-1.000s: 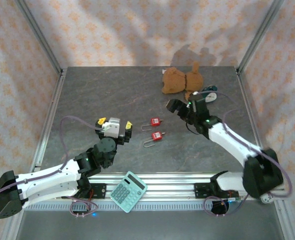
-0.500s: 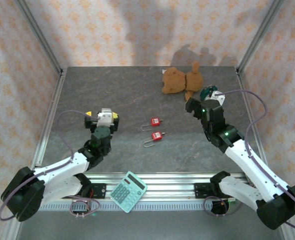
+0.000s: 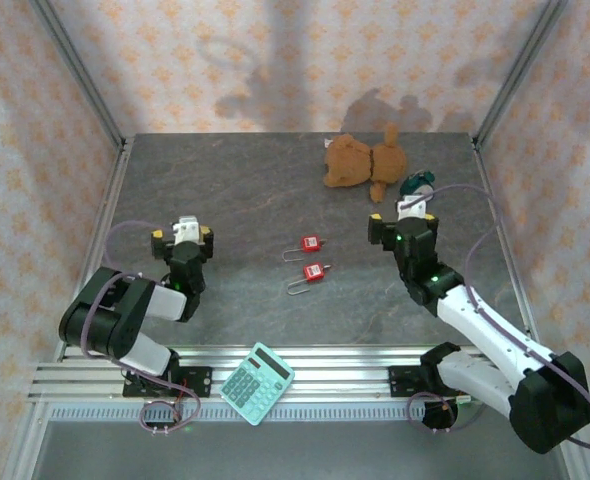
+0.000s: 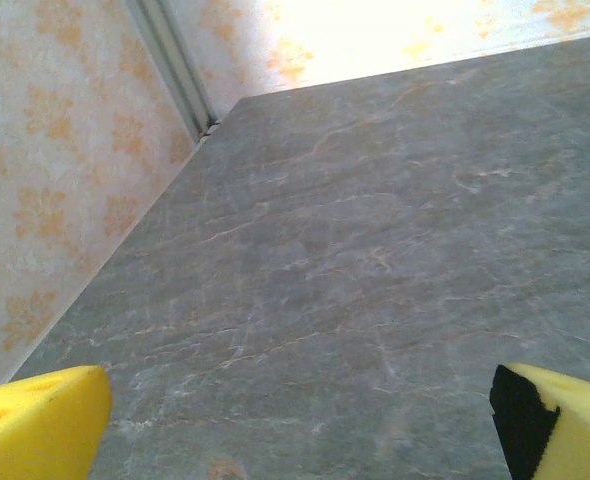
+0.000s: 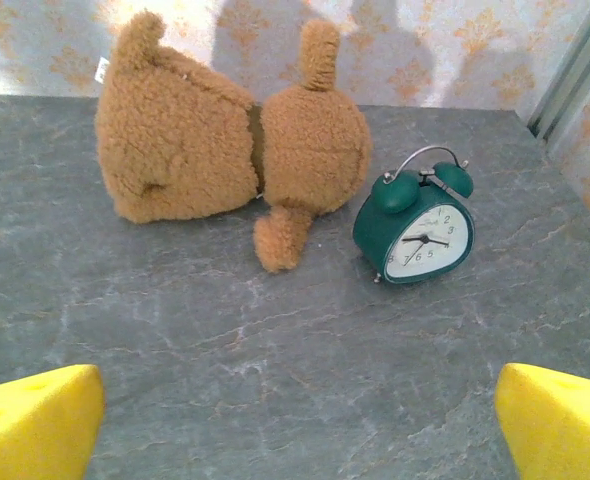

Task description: Unlock with the key

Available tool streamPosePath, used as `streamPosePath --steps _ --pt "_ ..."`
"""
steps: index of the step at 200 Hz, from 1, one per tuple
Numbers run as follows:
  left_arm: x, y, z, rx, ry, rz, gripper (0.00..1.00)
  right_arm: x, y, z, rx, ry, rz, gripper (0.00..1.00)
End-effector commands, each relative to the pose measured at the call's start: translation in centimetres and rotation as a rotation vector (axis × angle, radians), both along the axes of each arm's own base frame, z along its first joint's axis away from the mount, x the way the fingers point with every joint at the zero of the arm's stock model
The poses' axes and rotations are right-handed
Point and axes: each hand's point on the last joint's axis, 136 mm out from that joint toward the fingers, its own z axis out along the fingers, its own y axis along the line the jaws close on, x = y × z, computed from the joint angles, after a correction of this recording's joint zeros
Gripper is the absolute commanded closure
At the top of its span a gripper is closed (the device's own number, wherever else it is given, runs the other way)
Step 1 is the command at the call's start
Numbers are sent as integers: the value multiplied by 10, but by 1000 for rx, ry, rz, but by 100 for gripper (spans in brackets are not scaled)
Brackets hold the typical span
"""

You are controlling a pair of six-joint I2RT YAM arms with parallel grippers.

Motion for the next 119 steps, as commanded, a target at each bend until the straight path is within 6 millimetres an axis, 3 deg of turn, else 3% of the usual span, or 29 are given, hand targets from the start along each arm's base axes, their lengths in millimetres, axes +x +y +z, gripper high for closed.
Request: streamPosePath --steps 1,24,54,86,100,119 --pt "18 6 12 -157 -99 -58 0 12 -9 8 -70 -104 -34 1" --pt "31 10 -1 -180 38 -21 0 19 -15 -5 -105 -141 -68 1" --pt "33 15 0 -199 17 -23 0 24 -38 -32 -167 -135 -151 1" --pt "33 15 0 -197 8 -22 0 24 -83 -70 -39 -162 -291 1" --pt "33 15 0 -194 1 -24 0 21 -101 -77 27 -205 -352 0" --pt "33 15 0 -194 3 -24 0 37 -99 -91 42 -158 -310 0"
